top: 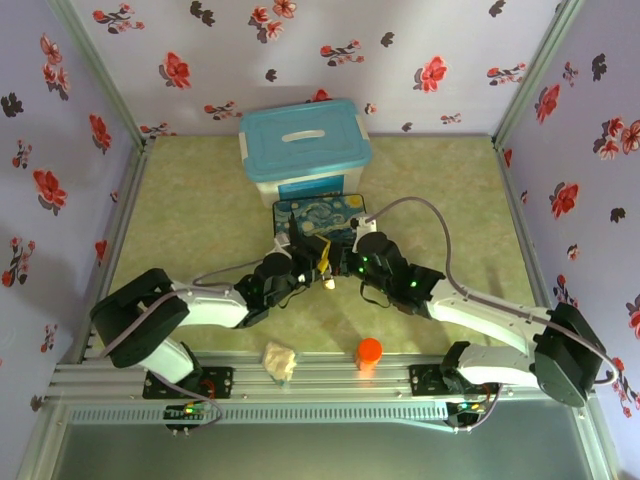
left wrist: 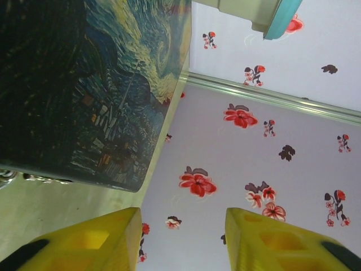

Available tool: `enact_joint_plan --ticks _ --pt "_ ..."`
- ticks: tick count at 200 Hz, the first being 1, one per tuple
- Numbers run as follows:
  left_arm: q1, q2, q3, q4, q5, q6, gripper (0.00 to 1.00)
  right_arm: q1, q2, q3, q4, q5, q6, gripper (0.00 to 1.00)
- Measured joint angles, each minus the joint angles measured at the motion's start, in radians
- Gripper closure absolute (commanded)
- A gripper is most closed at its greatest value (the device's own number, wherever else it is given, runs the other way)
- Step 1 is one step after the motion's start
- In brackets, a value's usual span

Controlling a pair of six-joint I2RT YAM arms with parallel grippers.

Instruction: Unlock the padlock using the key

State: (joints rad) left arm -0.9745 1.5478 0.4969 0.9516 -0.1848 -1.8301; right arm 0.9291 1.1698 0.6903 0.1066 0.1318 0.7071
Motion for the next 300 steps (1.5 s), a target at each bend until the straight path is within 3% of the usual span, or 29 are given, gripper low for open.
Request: enact_joint_plan --ticks 8,40,102,249,300 --pt "0.000 0.010 0.000 0.018 0.003 -0.010 0.40 0.002 0.000 0.000 0.000 0.001 0.000 1.00" --pt "0.000 0.045 -0.001 0.074 0.011 -0.046 0.22 0.005 -0.003 -0.015 0.018 0.018 -0.002 1.00" --pt "-0.009 0.051 -0.001 0.171 0.013 -0.109 0.21 0.005 0.000 -0.037 0.112 0.034 -0.020 1.00" --pt "-0.009 0.101 -0.001 0.246 0.011 -0.156 0.75 0.021 -0.008 -0.090 0.124 0.045 -0.024 1.00" --pt "-0.009 0.106 -0.001 0.241 0.005 -0.152 0.89 0.021 -0.018 -0.090 0.109 0.060 -0.024 1.00"
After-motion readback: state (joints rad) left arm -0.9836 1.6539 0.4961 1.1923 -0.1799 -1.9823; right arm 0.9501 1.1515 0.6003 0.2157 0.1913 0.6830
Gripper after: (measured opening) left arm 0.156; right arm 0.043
